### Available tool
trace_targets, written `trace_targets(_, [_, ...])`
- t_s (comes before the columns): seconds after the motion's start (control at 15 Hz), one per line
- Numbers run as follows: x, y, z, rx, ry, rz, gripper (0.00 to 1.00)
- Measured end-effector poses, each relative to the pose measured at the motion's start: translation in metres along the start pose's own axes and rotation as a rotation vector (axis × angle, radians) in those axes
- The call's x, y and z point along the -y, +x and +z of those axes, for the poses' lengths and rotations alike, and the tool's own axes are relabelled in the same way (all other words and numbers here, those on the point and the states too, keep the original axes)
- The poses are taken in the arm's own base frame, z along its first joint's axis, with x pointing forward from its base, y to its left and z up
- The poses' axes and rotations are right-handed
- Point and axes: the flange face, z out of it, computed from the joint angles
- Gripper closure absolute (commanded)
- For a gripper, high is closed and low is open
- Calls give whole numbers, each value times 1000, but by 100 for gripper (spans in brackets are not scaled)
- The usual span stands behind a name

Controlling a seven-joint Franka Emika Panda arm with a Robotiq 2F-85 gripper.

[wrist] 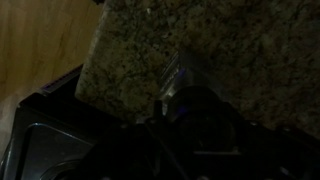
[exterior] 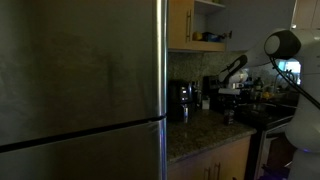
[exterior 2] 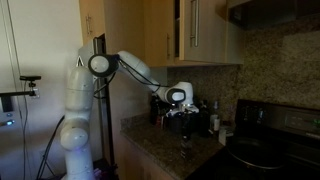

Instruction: Move the container to the left side of the counter

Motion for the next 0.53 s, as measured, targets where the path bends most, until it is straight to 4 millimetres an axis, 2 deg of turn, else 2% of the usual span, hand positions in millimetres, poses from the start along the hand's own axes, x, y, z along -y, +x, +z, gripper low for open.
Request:
trace_targets(0.13, [9, -4, -3, -20, 48, -23, 73])
trace_targets(0.27, [25, -23, -19, -62, 109, -91, 73])
trace_targets(0.4, [38, -62, -47, -86, 161, -179, 73])
trace_targets(0.53, [41, -106, -75, -90, 207, -282, 73])
